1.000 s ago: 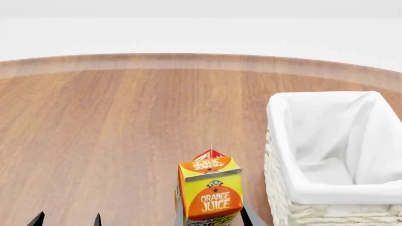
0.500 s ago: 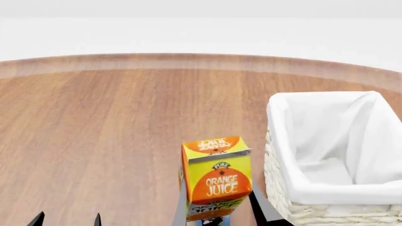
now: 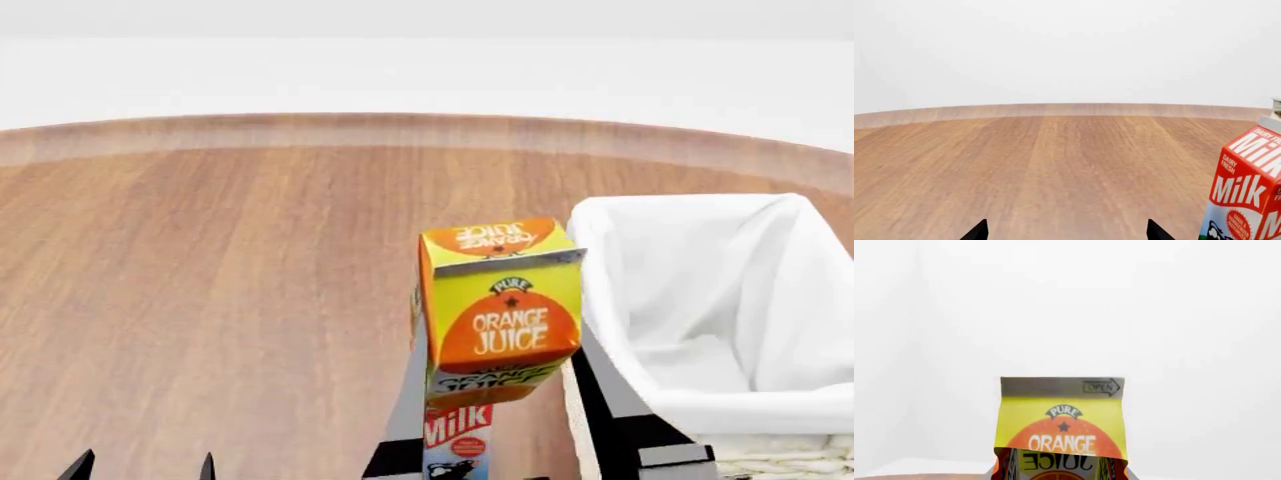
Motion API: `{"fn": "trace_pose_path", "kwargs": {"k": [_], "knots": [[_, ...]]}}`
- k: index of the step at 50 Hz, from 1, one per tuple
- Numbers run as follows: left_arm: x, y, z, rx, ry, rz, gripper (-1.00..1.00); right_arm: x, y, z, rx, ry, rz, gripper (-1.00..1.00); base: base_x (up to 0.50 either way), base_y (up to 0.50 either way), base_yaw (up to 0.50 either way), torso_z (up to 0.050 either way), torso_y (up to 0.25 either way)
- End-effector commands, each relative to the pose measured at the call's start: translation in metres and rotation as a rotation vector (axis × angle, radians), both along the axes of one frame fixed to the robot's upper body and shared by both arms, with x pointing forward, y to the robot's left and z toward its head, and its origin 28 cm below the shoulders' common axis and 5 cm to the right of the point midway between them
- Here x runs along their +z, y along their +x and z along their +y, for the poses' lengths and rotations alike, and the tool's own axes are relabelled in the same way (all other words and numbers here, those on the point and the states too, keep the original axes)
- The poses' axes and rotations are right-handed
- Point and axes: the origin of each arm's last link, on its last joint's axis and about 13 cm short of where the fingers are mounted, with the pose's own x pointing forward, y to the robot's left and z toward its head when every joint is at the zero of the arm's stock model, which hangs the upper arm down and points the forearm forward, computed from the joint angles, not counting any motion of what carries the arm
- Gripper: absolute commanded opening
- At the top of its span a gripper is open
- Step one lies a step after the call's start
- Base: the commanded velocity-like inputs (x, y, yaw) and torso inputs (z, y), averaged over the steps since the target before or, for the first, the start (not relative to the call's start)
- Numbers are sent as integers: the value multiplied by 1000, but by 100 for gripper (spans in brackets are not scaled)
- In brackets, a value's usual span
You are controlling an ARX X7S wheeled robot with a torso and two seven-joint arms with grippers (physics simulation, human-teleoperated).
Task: Pick up the orange juice, and put it in the basket.
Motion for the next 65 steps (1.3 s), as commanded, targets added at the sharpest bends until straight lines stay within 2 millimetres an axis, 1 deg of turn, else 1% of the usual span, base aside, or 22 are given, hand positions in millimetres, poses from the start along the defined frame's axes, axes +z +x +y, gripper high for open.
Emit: {"fn": "trace_pose_path", "kwargs": {"k": [1,9,16,34,38,51,65], "knots": [[0,0,0,0,0,0,100,18,2,-8,-42,5,-67,-100,0,0,0,0,0],[0,0,0,0,0,0,100,25,8,-15,-73,28,-80,-100,0,0,0,0,1],[0,0,0,0,0,0,100,31,8,-19,-91,43,-94,-100,0,0,0,0,0],[0,0,0,0,0,0,100,35,12,-28,-137,57,-108,-100,0,0,0,0,1],[0,0,0,0,0,0,100,36,21,-34,-176,67,-106,-100,0,0,1,0,0],[0,0,0,0,0,0,100,36,30,-42,-215,83,-90,-100,0,0,0,1,1],[0,0,0,0,0,0,100,26,56,-55,-302,74,-45,-100,0,0,0,0,1]]}}
